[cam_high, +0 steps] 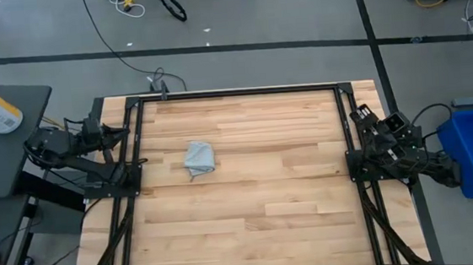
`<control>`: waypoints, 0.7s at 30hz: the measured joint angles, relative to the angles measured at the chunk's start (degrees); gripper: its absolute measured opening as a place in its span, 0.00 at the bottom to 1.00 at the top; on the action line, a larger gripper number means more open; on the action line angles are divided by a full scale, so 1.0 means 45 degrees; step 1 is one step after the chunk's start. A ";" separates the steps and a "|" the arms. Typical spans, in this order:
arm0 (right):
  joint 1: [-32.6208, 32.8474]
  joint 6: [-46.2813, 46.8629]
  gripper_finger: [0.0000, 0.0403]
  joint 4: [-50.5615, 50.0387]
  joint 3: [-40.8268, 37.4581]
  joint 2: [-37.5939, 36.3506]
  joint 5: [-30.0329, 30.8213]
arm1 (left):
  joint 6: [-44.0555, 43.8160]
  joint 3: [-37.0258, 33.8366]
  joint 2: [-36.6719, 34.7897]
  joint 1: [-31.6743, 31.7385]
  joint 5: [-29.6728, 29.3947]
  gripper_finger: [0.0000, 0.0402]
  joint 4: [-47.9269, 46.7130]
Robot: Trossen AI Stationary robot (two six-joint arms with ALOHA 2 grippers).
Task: Fold microfiber towels
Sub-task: Return to Home Position
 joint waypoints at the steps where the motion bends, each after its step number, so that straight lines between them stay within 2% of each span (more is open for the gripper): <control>1: 0.0002 -0.0002 0.46 0.0000 0.0000 0.0000 0.0000 | 0.0001 0.0000 0.0000 0.0000 0.0000 0.07 0.0002; 21: 0.0002 0.0002 0.26 0.0000 0.0000 0.0005 -0.0005 | 0.0000 0.0005 0.0010 0.0000 0.0000 0.07 0.0002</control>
